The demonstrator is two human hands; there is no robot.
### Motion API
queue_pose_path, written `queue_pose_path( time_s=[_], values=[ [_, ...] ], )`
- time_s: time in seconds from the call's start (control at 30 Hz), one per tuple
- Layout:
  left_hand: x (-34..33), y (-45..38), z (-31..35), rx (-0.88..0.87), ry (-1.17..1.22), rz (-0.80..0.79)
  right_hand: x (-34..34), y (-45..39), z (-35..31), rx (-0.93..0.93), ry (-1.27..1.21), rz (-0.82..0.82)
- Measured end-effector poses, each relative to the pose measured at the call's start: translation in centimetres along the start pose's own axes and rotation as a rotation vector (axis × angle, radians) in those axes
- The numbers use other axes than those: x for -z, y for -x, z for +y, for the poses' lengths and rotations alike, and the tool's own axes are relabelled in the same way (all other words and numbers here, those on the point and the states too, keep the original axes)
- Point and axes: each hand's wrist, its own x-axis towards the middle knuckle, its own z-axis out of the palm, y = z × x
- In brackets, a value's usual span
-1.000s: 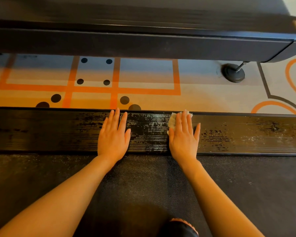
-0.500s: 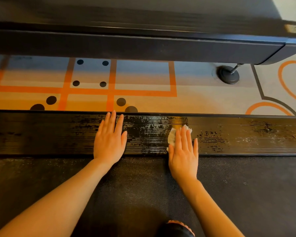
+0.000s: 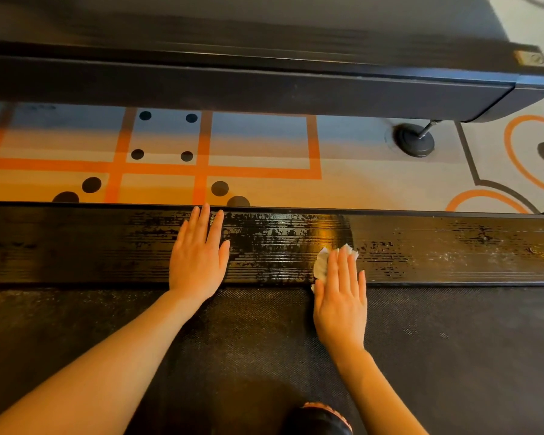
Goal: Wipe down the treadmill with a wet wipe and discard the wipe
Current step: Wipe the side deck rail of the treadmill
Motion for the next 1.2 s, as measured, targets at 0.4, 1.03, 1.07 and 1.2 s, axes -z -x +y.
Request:
queue_pose_path(
  time_s=[0.4,1.03,1.07,1.2],
  values=[
    [-0.1,0.0,0.0,0.012,0.045,-0.013,2.8,-7.9,1.4,0.017,0.048,-0.068],
    [-0.2,0.0,0.2,0.04,-0.019,-0.047,2.2,-10.5,-6.7,0.457,0.182,-0.216],
    [-0.2,0.0,0.2,0.041,-0.033,-0.048,2.0,-11.0,-8.1,0.52,0.186,-0.224],
    [-0.2,0.0,0.2,0.035,-0.04,-0.044,1.6,-11.4,-10.2,0.575,0.201,-0.232]
  ],
)
